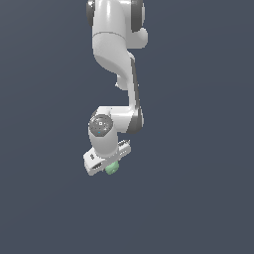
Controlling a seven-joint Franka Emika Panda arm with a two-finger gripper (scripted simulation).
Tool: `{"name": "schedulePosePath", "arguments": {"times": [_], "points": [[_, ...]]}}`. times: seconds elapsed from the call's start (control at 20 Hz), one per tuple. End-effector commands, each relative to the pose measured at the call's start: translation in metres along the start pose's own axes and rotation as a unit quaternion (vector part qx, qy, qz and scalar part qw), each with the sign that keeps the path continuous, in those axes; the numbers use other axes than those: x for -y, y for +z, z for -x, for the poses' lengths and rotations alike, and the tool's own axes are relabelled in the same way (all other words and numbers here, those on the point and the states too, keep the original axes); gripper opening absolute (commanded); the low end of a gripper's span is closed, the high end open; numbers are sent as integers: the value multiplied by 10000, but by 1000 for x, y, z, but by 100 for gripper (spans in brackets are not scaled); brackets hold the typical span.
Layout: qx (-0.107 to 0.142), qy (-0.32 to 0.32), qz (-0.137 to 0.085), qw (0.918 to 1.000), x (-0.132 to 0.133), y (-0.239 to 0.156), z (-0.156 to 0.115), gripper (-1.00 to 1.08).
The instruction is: Pick up the object and move it to a goal position.
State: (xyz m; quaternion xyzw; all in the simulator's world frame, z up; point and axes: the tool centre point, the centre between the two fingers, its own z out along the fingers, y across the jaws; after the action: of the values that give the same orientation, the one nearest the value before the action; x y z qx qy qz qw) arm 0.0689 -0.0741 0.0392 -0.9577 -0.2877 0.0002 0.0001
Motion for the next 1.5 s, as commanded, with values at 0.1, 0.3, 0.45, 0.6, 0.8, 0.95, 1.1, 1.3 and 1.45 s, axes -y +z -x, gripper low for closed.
{"name": "schedulePosePath", "arguments": {"times": [0.1,0.3,0.45,0.6,0.8,0.95,1.1,1.3,1.45], "points": [[-2,0,2,10000,0,0,0,-100],[-2,0,2,10000,0,0,0,-100],[-2,0,2,10000,3,0,-3,-100],[-2,0,2,10000,11,-1,-12,-100],[-2,0,2,10000,30,-1,-33,-100],[-2,0,2,10000,49,-2,-54,-100],[-2,0,2,10000,70,-2,-77,-100],[-2,0,2,10000,98,-3,-109,-100],[-1,3,1,10000,118,-4,-132,-100]]}}
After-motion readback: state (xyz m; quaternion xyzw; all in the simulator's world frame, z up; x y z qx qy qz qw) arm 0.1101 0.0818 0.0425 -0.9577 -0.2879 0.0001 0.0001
